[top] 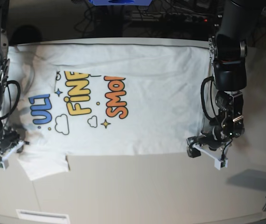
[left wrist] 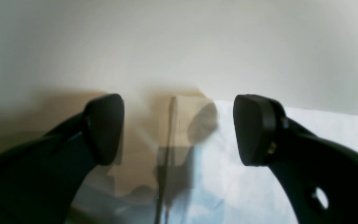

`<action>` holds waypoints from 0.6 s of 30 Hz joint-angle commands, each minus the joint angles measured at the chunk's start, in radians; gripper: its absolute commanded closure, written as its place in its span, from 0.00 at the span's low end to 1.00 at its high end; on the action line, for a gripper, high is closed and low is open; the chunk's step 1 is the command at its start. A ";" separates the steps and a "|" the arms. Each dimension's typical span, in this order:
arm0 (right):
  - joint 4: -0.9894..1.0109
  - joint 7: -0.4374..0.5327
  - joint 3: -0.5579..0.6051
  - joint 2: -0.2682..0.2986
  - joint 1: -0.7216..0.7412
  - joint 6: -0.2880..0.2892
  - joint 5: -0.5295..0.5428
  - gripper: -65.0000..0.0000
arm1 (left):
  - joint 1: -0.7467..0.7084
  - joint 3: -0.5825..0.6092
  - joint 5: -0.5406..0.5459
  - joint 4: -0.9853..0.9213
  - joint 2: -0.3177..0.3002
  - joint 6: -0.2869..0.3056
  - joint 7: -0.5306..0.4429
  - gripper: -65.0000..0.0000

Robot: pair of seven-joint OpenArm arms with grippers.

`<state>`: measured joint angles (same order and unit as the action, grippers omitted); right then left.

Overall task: Fold the T-shirt properly
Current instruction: 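Lower both grippers onto the shirt's long side edge and grasp it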

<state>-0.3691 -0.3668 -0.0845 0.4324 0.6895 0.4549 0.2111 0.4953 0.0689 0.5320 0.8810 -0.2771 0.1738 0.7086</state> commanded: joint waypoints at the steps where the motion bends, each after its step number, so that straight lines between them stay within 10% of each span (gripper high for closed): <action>1: -0.012 -0.002 0.001 0.018 0.025 -0.002 -0.003 1.00 | 0.019 0.002 0.012 0.007 0.002 0.003 0.018 0.17; 18: -0.014 -0.002 0.001 0.018 0.025 -0.002 -0.003 1.00 | 0.042 0.002 0.012 -0.059 0.003 0.007 0.015 0.18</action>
<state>-0.3691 -0.3668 -0.0845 0.4320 0.6895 0.4545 0.2111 0.5282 0.0711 0.5369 0.8200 -0.2718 0.1844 0.6930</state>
